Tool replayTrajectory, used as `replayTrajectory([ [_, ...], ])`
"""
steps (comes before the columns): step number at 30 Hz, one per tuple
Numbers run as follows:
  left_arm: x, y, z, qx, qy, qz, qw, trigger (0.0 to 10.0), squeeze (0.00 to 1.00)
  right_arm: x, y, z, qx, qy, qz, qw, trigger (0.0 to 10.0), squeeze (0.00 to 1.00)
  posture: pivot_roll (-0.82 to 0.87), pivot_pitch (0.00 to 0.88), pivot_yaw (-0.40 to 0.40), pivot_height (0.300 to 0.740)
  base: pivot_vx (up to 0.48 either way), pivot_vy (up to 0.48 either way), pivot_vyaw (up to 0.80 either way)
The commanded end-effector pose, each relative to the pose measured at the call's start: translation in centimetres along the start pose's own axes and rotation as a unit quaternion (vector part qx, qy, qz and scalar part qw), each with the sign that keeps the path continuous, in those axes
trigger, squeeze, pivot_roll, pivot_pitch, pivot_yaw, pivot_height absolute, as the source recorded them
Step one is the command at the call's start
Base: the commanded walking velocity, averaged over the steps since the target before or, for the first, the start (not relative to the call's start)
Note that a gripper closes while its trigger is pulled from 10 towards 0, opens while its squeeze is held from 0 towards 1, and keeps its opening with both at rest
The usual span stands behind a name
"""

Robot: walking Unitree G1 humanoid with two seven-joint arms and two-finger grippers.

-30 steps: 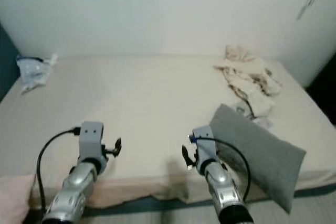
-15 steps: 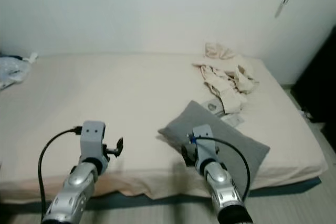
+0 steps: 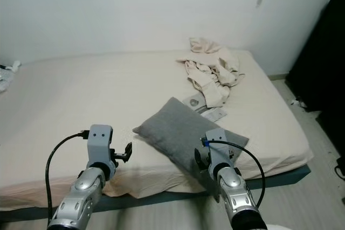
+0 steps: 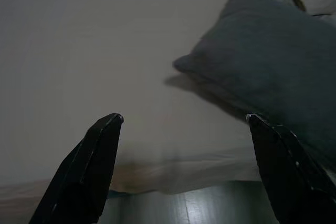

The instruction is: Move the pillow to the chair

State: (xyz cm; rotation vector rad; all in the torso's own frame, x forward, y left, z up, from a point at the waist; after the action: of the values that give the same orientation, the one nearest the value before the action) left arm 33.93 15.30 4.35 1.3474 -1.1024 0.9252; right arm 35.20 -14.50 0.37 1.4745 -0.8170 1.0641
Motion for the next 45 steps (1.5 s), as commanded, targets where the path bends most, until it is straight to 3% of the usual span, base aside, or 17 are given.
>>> replayTrajectory([
  [1,-1.0,0.2,-0.7,0.010,-0.004,-0.017,1.000,10.0,0.00,-0.7,0.1,-0.6,0.005,-0.011,-0.007,1.000,10.0,0.00,0.04,0.084,-0.018,0.740,0.000,0.000,0.00],
  [21,0.9,0.2,0.6,-0.017,0.016,0.028,0.999,10.0,0.00,-0.1,0.2,-0.2,-0.001,-0.019,0.008,1.000,10.0,0.00,0.03,0.083,-0.016,0.740,0.000,0.000,0.00],
  [45,1.3,0.2,0.2,-0.009,0.030,0.041,0.999,10.0,0.00,0.2,0.1,-0.1,0.001,-0.015,0.007,1.000,10.0,0.00,0.03,0.086,-0.028,0.740,0.354,0.000,0.00],
])
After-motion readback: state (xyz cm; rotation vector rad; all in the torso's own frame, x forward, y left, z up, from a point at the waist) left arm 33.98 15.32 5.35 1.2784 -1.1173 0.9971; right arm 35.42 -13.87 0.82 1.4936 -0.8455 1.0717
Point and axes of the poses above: a point about 5 cm out from each wrist's last joint towards the gripper, its own y axis pointing back from the gripper into the wrist, its own x axis along the axis of the wrist's last joint, z = x × y, the point moved 6 cm from there along -y, pointing out of the wrist towards the gripper, and after that the axes turned 6 degrees about -y, right-handed, at the moved point
